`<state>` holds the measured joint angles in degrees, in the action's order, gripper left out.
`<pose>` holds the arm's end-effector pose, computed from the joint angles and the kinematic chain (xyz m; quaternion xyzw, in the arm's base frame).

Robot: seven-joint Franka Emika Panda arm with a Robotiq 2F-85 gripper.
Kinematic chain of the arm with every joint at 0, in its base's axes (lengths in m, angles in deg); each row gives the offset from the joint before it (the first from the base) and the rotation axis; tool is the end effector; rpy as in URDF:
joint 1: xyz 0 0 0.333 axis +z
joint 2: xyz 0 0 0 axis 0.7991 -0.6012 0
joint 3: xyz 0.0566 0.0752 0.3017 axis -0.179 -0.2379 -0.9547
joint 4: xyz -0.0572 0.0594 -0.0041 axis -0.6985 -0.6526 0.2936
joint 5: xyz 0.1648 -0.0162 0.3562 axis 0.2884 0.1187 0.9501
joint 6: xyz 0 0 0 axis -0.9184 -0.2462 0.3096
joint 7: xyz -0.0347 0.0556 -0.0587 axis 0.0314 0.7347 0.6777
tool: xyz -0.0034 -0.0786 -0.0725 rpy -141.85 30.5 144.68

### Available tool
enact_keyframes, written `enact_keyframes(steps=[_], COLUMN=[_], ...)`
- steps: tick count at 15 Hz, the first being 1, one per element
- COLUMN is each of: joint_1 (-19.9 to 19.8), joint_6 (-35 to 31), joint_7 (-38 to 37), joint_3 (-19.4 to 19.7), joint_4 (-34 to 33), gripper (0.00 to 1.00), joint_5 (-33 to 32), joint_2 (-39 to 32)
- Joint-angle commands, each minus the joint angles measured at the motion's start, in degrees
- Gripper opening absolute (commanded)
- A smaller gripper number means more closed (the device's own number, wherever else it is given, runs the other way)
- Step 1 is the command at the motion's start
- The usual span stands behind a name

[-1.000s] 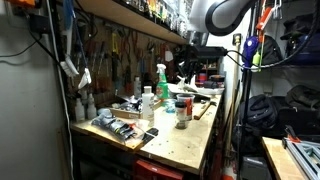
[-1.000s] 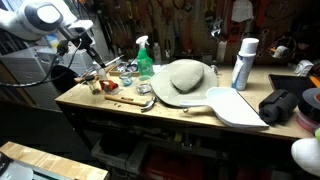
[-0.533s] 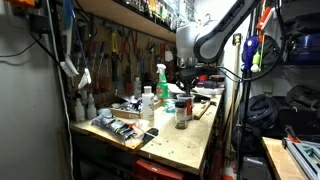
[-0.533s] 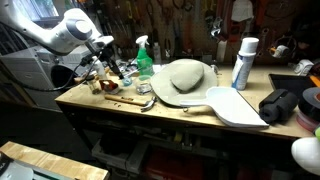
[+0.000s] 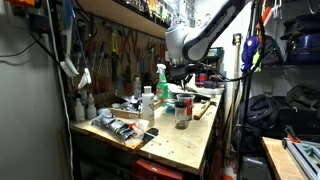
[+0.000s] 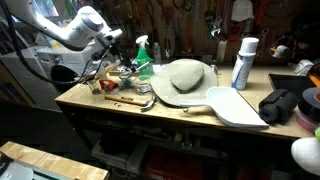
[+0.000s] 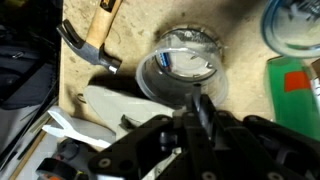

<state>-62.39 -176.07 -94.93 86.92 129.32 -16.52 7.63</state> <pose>0.5563 -0.1678 0.3524 0.8321 -0.4754 0.1645 0.2333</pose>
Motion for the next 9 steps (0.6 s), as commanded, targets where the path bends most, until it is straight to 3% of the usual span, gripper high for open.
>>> enact_keyframes(steps=[1,3,4,5,9], joint_1=[2.9,3.4,3.7,3.9,5.2], joint_6=[5.9,7.0,6.9,6.6,6.7], joint_7=[-4.7,-5.5,-7.0,-8.3,-12.6], joint_3=[2.3,2.5,2.7,2.9,3.8], joint_4=[-3.8,-4.8,-5.5,-6.1,-7.9], gripper=[0.03,0.03,0.24,0.36,0.65], joint_5=[-3.1,-2.1,-2.2,-2.2,-3.4], joint_2=[-3.9,-5.6,-6.6,-7.6,-10.1])
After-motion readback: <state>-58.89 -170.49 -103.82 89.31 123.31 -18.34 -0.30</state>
